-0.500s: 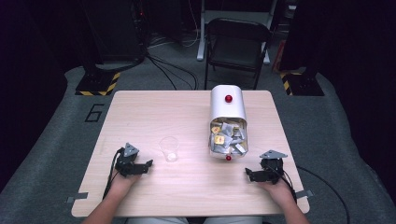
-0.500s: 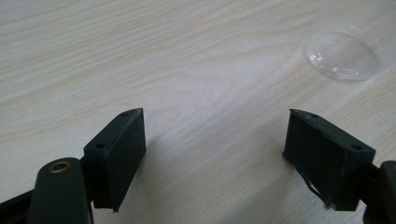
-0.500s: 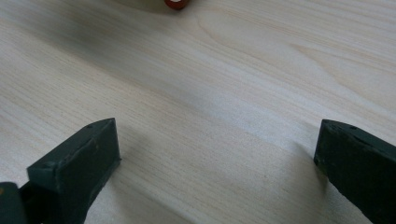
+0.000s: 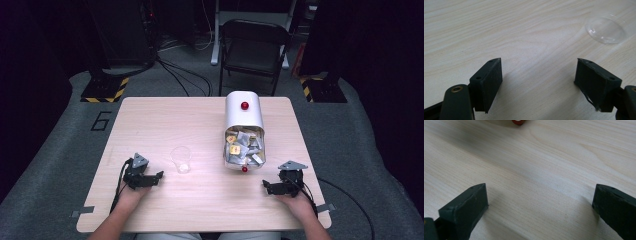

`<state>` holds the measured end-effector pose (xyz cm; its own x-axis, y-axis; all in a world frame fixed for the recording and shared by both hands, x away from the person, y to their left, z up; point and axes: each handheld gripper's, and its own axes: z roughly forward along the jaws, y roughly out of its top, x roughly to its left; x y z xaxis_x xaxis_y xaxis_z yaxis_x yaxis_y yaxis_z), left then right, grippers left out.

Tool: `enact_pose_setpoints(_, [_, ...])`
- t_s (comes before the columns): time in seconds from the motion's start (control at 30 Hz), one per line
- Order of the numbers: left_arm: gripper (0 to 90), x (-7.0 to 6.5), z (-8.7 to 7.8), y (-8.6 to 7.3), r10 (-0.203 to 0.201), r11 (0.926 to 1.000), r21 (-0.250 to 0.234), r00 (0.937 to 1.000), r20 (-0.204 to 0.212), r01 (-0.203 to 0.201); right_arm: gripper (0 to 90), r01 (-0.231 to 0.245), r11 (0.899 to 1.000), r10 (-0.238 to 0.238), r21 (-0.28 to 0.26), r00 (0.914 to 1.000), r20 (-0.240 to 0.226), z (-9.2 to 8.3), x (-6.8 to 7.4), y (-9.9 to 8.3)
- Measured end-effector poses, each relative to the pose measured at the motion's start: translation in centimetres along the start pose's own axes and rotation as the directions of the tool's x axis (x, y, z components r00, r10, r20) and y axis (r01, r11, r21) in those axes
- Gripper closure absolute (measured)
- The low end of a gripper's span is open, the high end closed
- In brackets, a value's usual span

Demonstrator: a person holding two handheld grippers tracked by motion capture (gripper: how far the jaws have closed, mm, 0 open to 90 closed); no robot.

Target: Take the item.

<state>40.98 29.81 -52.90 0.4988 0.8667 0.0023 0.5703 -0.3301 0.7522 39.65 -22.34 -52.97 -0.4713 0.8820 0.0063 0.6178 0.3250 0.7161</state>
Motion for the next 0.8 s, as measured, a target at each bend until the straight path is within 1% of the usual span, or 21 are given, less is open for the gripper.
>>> enact_pose_setpoints(0.33, [22.9, 0.0, 0.0, 0.0, -0.002, 1.0, -0.001, 1.0, -0.001, 0.002, 0.0, 0.001, 1.0, -0.001, -0.002, 1.0, -0.002, 0.0, 0.0, 0.0])
enact_pose_setpoints(0.37, [23.3, 0.0, 0.0, 0.0, -0.009, 1.0, -0.001, 1.0, -0.002, 0.009, 0.0, 0.001, 1.0, -0.001, -0.001, 1.0, 0.001, 0.0, 0.0, 0.0])
enact_pose_setpoints(0.47, [24.7, 0.0, 0.0, 0.1, -0.008, 1.0, 0.0, 1.0, -0.005, 0.008, 0.0, 0.001, 1.0, -0.001, -0.001, 1.0, 0.001, 0.0, 0.0, 0.0])
enact_pose_setpoints(0.5, [25.6, 0.1, -0.1, 0.1, -0.011, 0.9999, 0.002, 0.9998, -0.014, 0.011, 0.0, 0.002, 1.0, -0.002, 0.0, 1.0, 0.0, 0.0, 0.0, 0.0])
enact_pose_setpoints(0.6, [27.2, 0.1, -0.2, 0.2, -0.02, 0.9998, 0.007, 0.9997, -0.014, 0.02, 0.0, 0.002, 1.0, -0.002, -0.001, 1.0, -0.002, 0.0, 0.0, 0.0])
enact_pose_setpoints(0.63, [27.2, 0.2, -0.4, 0.4, -0.017, 0.9999, -0.004, 0.9995, -0.027, 0.016, 0.0, 0.002, 1.0, -0.002, -0.001, 1.0, -0.002, 0.0, 0.0, 0.0])
enact_pose_setpoints(0.73, [28.2, 0.2, -0.8, 0.6, -0.024, 0.9996, -0.013, 0.9994, -0.025, 0.024, 0.0, 0.001, 1.0, -0.001, 0.0, 1.0, 0.0, 0.0, 0.0, 0.0])
enact_pose_setpoints(0.77, [28.7, 0.2, -1.2, 0.9, -0.04, 0.999, -0.023, 0.9991, -0.017, 0.039, 0.0, 0.002, 1.0, -0.002, -0.001, 1.0, -0.002, 0.0, 0.0, 0.0])
enact_pose_setpoints(0.8, [29.4, 0.2, -1.2, 0.9, -0.04, 0.999, -0.023, 0.9991, -0.017, 0.039, 0.0, 0.002, 1.0, -0.002, -0.001, 1.0, -0.002, 0.0, 0.0, 0.0])
